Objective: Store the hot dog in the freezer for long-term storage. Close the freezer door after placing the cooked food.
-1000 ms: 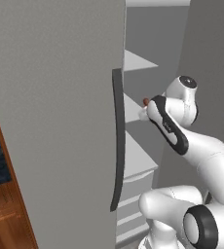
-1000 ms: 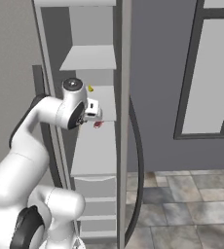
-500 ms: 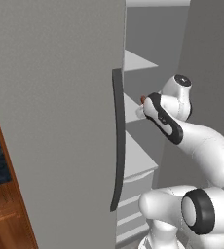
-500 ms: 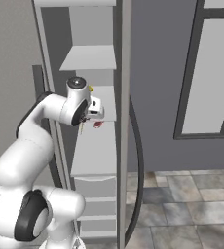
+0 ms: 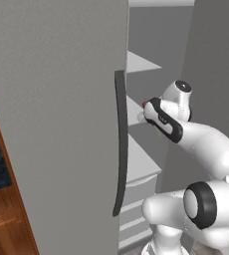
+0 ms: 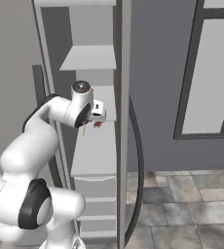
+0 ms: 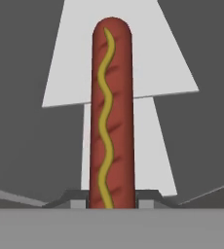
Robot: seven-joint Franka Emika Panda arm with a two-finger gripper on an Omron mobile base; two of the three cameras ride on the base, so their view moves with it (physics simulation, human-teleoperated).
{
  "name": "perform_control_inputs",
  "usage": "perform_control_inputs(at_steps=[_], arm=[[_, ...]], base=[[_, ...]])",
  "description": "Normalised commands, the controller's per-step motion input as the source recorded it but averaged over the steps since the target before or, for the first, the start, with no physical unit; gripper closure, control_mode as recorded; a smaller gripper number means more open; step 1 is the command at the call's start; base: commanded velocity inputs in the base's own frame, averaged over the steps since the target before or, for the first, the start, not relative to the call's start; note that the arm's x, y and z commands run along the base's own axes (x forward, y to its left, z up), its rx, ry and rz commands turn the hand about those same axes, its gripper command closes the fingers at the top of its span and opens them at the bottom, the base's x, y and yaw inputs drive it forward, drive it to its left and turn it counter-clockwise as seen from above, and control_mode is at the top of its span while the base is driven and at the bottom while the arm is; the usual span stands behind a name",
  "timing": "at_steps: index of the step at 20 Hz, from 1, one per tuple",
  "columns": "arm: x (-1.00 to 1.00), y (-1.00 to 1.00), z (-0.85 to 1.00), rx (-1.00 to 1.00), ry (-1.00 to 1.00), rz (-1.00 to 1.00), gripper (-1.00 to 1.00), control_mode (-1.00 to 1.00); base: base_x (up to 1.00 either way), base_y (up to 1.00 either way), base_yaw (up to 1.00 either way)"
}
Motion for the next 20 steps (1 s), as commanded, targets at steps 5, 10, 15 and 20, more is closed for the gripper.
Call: perform_control_inputs(at_steps=[5, 10, 15, 20], arm=[[0.42, 0.0, -0.01, 0.0, 0.0, 0.0, 1.0, -1.0], [0.43, 0.0, 0.0, 0.03, 0.01, 0.0, 1.0, -1.0], [0.46, 0.0, -0.03, 0.0, 0.03, 0.0, 1.0, -1.0], [0.35, 0.0, -0.14, 0.0, 0.0, 0.0, 1.0, -1.0]], base=[[0.0, 0.0, 0.0], [0.0, 0.0, 0.0], [0.0, 0.0, 0.0], [0.0, 0.0, 0.0]])
